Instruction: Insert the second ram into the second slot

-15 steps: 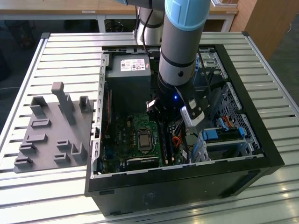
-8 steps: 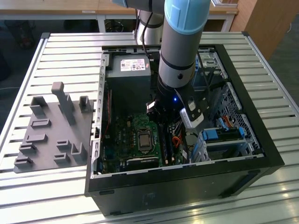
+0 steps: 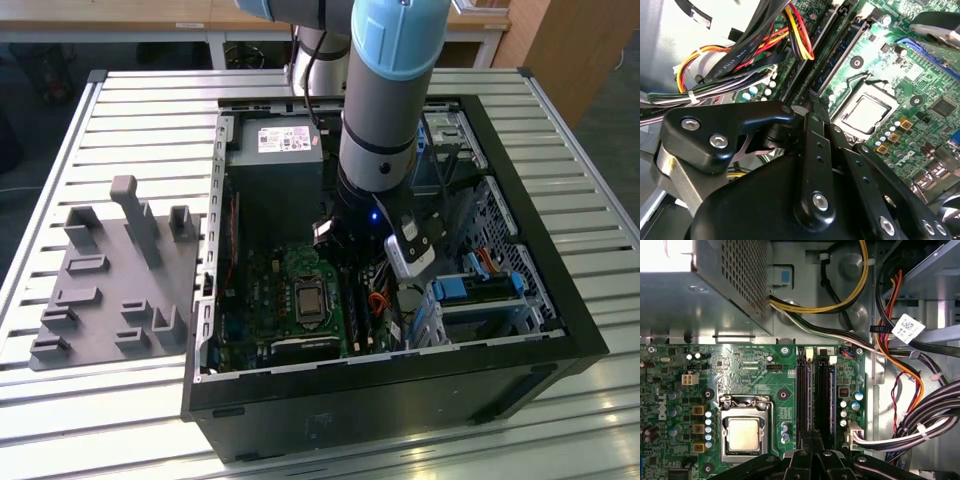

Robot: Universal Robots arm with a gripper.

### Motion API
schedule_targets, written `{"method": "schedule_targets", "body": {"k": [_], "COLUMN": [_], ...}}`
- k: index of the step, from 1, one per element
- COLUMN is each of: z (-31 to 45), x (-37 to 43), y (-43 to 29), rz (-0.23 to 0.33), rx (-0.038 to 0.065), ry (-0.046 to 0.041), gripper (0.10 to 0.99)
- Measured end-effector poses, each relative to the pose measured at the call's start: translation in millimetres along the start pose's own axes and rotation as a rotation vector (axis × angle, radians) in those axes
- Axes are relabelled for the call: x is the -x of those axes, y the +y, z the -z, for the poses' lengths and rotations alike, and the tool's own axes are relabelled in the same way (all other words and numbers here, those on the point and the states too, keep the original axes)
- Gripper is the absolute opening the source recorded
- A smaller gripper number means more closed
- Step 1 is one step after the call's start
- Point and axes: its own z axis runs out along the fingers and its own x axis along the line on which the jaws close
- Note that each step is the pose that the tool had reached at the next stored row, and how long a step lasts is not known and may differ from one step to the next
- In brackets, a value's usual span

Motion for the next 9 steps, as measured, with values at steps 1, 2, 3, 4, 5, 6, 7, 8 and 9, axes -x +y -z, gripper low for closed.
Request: {"method": "schedule_targets", "body": {"k": [1,2,3,4,5,6,7,8,9], "z": [-0.7,-1.5,-2.0,-2.6,-3.2,-3.9,-4.6,-5.6,-6.2], "x": [0.0,0.0,0.0,0.0,0.0,0.0,0.0,0.0,0.0], "y": [0.0,0.0,-0.1,-0.1,-0.1,-0.1,0.0,0.0,-0.1], "rz": [0.000,0.000,0.000,0.000,0.000,0.000,0.000,0.000,0.000], "rx": [0.000,0.000,-0.001,-0.001,-0.001,-0.002,-0.002,-0.001,-0.002], "ry": [0.0000,0.0000,0.0002,0.0003,0.0003,0.0003,0.0003,0.0001,0.0002], "gripper": [0.106,0.106,0.106,0.106,0.106,0.106,0.106,0.106,0.106]}}
